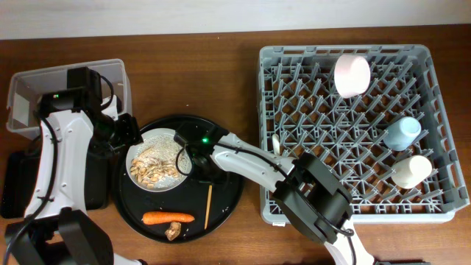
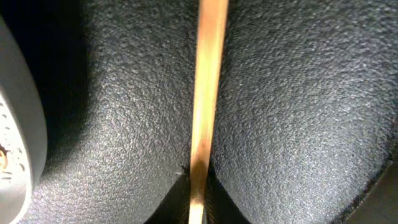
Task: Sort waste into correct bins and load items into the dishwasher rack
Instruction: 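Carry the chopsticks into the rack and release them, then lower the left gripper to the plate edge to grasp it, then tip the white plate over the black board to dump rice and shells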
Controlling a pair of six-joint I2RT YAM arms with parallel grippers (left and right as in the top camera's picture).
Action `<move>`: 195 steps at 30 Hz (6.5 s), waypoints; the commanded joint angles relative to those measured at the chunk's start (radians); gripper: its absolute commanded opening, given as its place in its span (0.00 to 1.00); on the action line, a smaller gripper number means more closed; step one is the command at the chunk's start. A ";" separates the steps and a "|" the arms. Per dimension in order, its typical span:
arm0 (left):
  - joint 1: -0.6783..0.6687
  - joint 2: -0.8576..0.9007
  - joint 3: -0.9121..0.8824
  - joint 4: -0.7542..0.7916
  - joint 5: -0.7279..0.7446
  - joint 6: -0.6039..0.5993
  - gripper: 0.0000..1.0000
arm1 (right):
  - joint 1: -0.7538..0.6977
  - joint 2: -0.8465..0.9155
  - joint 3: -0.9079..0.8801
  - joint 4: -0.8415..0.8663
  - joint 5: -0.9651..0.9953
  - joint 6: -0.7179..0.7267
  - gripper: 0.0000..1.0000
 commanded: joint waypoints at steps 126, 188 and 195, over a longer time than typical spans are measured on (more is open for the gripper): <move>-0.330 0.106 0.149 -0.140 -0.412 -0.123 0.00 | -0.912 -0.554 0.071 -0.597 0.092 -0.822 0.44; 0.840 0.128 0.148 -0.118 1.024 0.455 0.00 | -0.912 -0.554 0.072 -0.627 0.111 -0.840 0.44; 0.867 0.134 0.148 -0.192 1.146 0.523 0.00 | -0.912 -0.554 0.071 -0.632 0.118 -0.840 0.44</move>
